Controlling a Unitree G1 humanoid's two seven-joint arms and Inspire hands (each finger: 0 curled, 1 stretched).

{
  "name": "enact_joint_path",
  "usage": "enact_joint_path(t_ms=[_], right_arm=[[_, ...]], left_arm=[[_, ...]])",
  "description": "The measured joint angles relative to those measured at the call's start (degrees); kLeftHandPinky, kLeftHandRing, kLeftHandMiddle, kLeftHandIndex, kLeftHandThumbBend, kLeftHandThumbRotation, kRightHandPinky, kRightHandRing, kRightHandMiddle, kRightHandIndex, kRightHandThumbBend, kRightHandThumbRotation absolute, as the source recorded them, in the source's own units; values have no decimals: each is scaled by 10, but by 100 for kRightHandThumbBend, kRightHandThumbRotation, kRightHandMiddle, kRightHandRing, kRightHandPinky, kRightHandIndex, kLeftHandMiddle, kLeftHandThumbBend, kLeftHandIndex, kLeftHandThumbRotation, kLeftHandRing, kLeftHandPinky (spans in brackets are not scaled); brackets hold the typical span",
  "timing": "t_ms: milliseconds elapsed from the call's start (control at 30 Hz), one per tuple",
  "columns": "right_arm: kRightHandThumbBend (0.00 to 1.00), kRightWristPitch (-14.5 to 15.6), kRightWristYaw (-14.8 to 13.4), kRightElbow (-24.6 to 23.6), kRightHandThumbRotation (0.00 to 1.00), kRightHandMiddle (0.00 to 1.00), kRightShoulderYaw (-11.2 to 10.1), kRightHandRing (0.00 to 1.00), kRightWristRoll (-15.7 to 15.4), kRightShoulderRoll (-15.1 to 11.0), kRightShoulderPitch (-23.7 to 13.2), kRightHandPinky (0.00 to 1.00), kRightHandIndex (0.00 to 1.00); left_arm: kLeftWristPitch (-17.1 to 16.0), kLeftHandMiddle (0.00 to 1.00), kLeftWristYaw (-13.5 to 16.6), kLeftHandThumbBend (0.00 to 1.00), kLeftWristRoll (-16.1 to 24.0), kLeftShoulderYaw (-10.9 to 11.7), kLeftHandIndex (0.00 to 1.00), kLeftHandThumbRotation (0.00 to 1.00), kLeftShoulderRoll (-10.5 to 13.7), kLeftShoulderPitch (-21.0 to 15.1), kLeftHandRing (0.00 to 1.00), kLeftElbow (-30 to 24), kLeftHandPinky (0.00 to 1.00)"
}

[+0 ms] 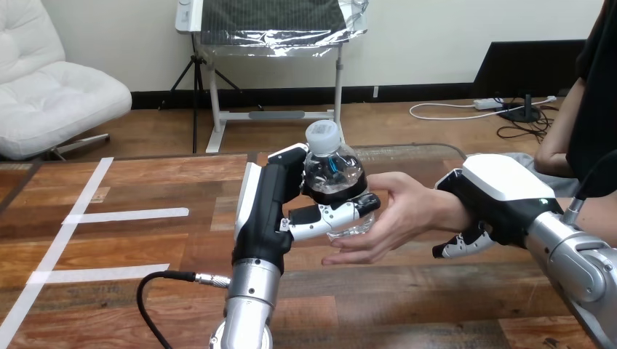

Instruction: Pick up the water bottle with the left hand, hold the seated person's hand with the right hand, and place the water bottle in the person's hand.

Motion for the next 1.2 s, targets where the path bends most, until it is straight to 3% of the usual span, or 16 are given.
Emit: enact_joint_path(t_ms=[1200], right_arm=[[68,20,24,-33,0,40,0,30,3,2,0,23,40]], left_arm=[[0,42,10,67,-8,-25,46,0,-1,0,39,2,39]])
